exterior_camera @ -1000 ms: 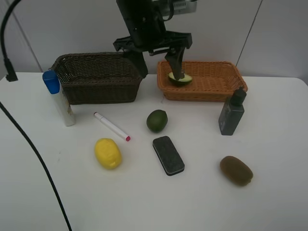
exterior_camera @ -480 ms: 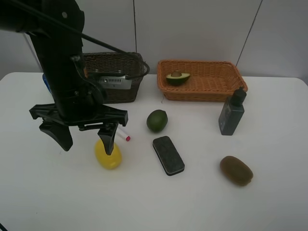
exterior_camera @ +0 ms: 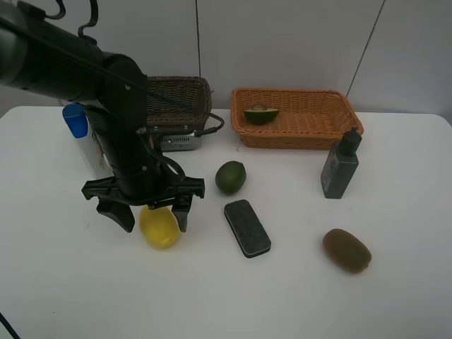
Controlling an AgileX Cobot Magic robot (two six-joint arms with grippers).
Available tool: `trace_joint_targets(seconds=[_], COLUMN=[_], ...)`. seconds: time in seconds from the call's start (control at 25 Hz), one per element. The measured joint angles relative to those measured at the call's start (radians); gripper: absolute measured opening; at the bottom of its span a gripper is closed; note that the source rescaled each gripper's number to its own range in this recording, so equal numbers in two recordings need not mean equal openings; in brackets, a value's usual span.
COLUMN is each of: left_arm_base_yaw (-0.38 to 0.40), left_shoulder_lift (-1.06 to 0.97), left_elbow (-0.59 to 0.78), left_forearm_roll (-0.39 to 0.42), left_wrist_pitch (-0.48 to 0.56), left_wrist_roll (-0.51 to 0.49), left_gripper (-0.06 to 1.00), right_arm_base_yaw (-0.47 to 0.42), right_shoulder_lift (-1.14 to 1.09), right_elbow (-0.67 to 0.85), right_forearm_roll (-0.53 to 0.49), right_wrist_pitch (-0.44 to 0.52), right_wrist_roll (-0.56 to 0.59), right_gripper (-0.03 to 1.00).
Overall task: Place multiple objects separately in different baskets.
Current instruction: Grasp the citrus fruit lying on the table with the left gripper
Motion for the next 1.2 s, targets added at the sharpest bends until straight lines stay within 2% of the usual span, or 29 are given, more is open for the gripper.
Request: trace_joint_targets(seconds=[0.4,0.92,1.0,1.12,1.2], left_arm_base_yaw=[0.0,0.0,0.0,0.0,0.0], left_shoulder_lift=[0.097,0.157,0.158,0.159,0.159], left_elbow=[0.0,0.0,0.0,0.0,0.0], left_forearm_roll=[0.004,0.027,0.027,0.027,0.027], left_wrist_pitch=[-0.099,-0.12,-0.119,-0.115,-0.108], left_wrist_roll=[-0.004,-0.005,-0.005,-0.005,-0.005], left_gripper=[1.0,1.0,0.96,0.78,0.73], right_arm_base_yaw=[0.0,0.0,0.0,0.0,0.0], right_shoulder_lift=[0.0,0.0,0.0,0.0,0.0], right_elbow=[0.0,0.0,0.0,0.0,0.0], right_forearm_roll=[0.0,0.0,0.0,0.0,0.0], right_wrist_pitch=[0.0,0.0,0.0,0.0,0.0], right_wrist_roll=[0.0,0.0,0.0,0.0,0.0], right_gripper=[1.0,1.0,1.0,1.0,1.0])
